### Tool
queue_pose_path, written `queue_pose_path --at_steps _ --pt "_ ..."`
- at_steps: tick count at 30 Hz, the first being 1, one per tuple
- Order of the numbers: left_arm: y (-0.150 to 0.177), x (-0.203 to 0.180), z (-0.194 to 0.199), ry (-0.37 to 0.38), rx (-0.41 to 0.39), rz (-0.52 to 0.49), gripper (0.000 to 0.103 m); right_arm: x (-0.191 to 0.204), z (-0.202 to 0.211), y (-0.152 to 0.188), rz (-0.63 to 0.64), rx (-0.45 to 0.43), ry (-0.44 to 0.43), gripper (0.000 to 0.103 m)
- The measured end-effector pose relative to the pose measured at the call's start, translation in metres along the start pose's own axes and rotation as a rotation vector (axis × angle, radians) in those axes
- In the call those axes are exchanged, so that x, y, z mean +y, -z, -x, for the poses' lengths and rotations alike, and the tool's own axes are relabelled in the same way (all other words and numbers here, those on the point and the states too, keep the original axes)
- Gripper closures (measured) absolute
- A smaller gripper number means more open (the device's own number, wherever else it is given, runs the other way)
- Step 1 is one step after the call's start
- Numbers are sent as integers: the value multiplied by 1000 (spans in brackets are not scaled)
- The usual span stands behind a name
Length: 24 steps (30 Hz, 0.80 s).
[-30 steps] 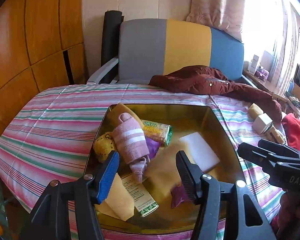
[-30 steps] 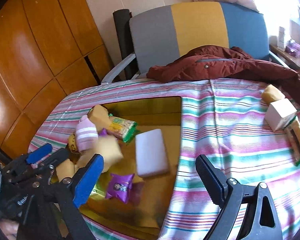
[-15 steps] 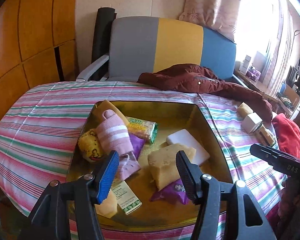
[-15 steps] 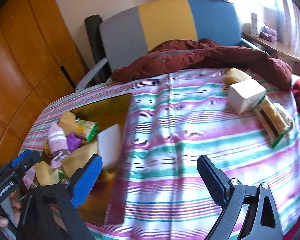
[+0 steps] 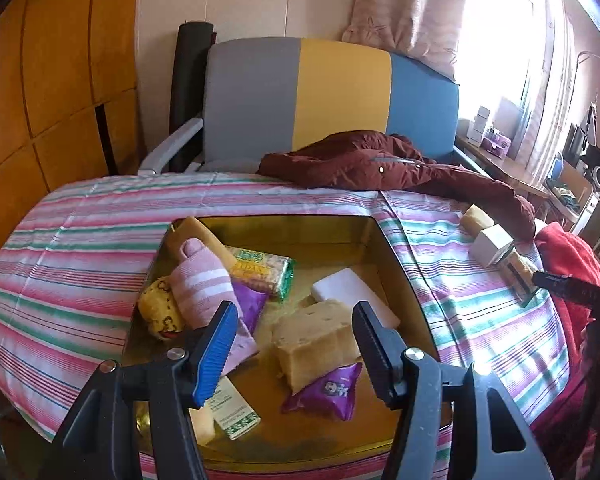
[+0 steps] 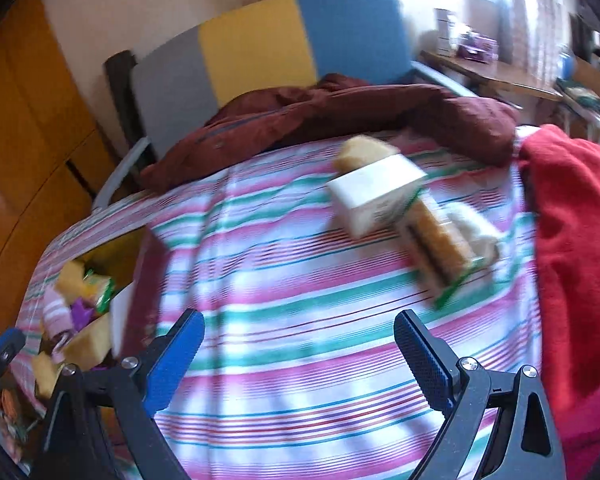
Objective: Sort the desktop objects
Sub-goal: 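Move both open tools from the tray back toward the remaining items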
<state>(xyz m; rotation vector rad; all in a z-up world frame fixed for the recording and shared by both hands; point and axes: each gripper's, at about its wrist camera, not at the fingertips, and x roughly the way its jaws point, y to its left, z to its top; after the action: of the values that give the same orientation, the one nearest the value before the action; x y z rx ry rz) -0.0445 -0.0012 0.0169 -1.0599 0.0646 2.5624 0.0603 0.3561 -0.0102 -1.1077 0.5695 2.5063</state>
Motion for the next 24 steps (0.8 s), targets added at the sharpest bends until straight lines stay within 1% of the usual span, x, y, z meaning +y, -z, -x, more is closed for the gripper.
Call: queue_pose_path --at_steps 2,4,7,10,12,17,19,21,23,24 --pt "-2 -1 -4 22 20 13 43 -17 2 -8 -28 -5 28 7" --pt "-3 -4 -6 24 26 11 43 -38 3 -15 -67 -10 46 7" --pt "-5 -13 -7 13 19 -28 43 -61 -1 -24 -110 -9 65 7" --pt "-8 -22 -9 13 17 -59 43 -71 -12 -34 -104 0 81 7" --pt "-10 -29 -9 30 17 -74 43 -69 -21 -40 -57 7 105 7" --pt "-16 -43 -13 57 15 -106 43 -55 -51 -50 115 50 177 12" --pt "-19 -49 -15 77 21 -115 43 -51 -66 -51 199 81 233 16" --pt "-22 -57 -17 97 25 -122 43 -48 -82 -49 277 114 287 18" --pt "-26 -65 -19 111 25 -139 43 -48 -95 -46 331 143 337 20" --pt "-27 -70 -20 118 24 -149 43 -49 -101 -45 350 157 347 23"
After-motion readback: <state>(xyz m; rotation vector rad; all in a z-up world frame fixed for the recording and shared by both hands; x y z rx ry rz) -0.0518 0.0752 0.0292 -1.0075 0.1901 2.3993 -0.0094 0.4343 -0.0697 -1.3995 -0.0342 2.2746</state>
